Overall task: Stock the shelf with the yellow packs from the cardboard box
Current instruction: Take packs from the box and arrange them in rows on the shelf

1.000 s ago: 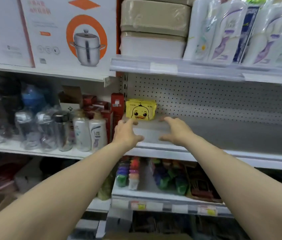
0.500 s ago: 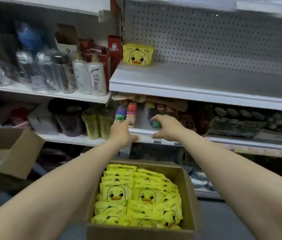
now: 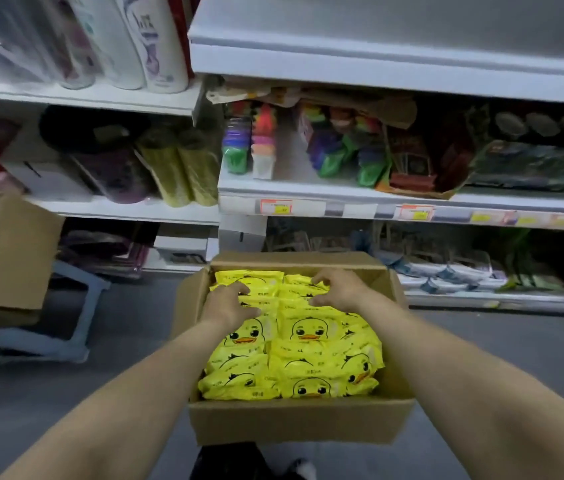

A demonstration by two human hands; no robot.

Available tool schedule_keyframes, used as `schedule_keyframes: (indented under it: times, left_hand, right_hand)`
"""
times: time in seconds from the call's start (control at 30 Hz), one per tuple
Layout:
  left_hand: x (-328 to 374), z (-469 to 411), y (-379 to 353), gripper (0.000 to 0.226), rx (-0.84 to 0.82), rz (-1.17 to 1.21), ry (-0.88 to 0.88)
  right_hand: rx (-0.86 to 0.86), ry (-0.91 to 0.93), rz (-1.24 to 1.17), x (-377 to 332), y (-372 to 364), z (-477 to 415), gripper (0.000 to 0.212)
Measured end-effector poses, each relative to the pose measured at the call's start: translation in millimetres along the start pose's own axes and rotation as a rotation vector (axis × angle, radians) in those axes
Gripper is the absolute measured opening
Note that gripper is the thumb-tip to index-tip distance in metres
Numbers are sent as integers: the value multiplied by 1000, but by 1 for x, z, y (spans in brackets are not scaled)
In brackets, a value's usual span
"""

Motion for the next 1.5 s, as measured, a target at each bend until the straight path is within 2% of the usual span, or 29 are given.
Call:
schedule_keyframes:
  times: [0.27, 0.5, 0.7, 0.77, 0.87, 0.97, 1.0, 1.1, 1.27, 1.4, 1.5]
  left_hand:
    - [-58, -39, -34, 55, -43, -3, 40]
    - [-63, -51, -42, 46, -17, -97, -9]
    - [-66, -60, -44, 37, -86, -68, -4]
    - [-69, -62, -43, 34, -148, -7, 40]
    - [-70, -62, -42, 44, -244, 27, 49]
    - [-62, -56, -39, 51, -255, 23, 44]
    - [-58, -54, -36, 52, -251, 42, 43]
    - [-35, -44, -27, 60, -289, 70, 21]
    - [5, -22, -14, 69, -294, 123, -19]
    - [40, 1, -5, 73, -185, 344, 7]
    - [69, 18, 8, 57, -298, 554, 8]
  right_hand:
    - [-172, -185, -189, 41, -66, -60, 49]
    - [-84, -245, -137, 50, -82, -82, 54]
    - [-30, -273, -18, 48, -95, -80, 38]
    - [-69, -248, -59, 50, -101, -78, 36]
    - [-94, -197, -176, 57, -98, -69, 32]
    - [-113, -163, -270, 62, -82, -53, 24]
    - [-125, -165, -286, 65, -77, -47, 27]
    - [-142, -231, -409, 74, -60, -30, 68]
    - [-114, -270, -610, 81, -28, 9, 94]
    - [-92, -204, -616, 75, 1, 43, 95]
    - [-65, -167, -654, 70, 23, 65, 75]
Point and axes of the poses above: each hand's wrist, its own z-axis away from the middle knuckle, its own y-axis out of the back of the hand, x = y × z, the point moved 3 cm from there along -z, towards the middle knuckle, and after that the axes turned 11 degrees about -y, right-handed, at the moved point
